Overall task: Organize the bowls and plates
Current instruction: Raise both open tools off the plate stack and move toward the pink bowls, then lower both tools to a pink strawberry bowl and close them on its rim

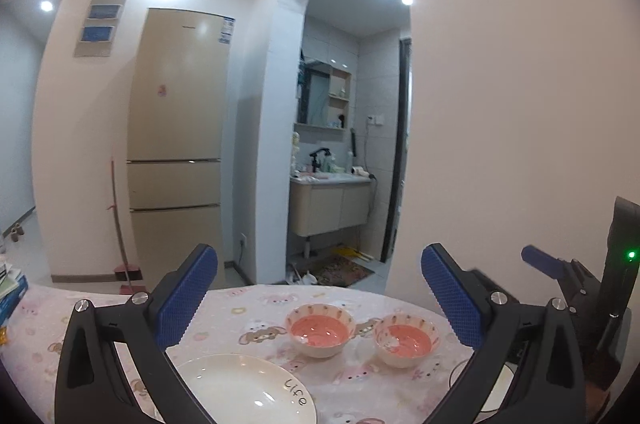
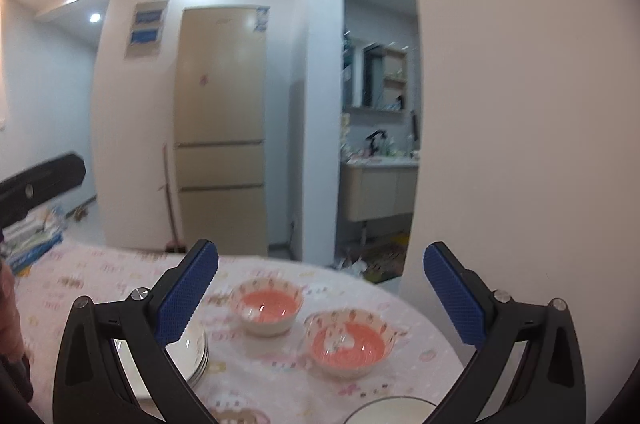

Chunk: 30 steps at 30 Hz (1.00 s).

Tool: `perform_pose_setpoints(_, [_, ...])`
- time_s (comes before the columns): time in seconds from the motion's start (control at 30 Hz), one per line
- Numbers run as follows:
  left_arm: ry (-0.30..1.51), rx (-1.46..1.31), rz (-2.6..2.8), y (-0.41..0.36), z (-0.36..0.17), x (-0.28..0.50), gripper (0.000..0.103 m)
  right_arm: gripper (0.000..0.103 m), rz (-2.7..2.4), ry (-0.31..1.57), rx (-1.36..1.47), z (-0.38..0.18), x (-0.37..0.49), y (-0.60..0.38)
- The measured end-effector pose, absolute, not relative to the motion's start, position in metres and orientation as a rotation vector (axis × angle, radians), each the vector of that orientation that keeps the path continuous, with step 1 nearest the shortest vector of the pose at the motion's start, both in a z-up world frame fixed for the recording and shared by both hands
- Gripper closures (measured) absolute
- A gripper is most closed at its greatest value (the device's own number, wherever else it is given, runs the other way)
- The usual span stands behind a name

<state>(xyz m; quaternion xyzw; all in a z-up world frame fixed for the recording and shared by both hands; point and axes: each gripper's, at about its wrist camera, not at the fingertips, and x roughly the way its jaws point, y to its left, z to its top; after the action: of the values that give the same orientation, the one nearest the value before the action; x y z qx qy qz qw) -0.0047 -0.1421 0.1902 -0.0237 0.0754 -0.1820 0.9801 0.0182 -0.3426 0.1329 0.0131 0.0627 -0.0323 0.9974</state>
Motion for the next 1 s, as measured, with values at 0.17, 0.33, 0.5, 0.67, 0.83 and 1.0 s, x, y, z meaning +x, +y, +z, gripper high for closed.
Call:
perform_pose_setpoints(0.17, [0.198,-0.008,-0.354,-0.153,0.175,0.01,0.0,0.0,0.014,0.054,0.16,0.116,0.032,-0.34])
perform_pose_setpoints(0.33, [0.207,-0.037,-0.368,-0.146,0.168,0.023,0.0,0.0,-0.015,0.08,0.119,0.09,0.052,-0.32])
perform_pose_setpoints(0.5, [0.254,-0.076,-0.364,-0.139,0.154,0.044,0.0,0.0,-0.078,0.102,0.146,0.069,0.064,-0.316])
perform_pose_setpoints(0.67, [0.324,-0.068,-0.34,-0.138,0.135,0.067,0.0,0.0,-0.087,0.167,0.092,0.058,0.079,-0.309])
perform_pose_setpoints(0.83, [0.393,-0.093,-0.324,-0.132,0.118,0.088,0.0,0.0,-0.082,0.172,0.111,0.056,0.077,-0.313])
perform_pose_setpoints(1.0, [0.447,-0.126,-0.33,-0.128,0.108,0.099,0.0,0.0,-0.076,0.193,0.099,0.054,0.082,-0.31])
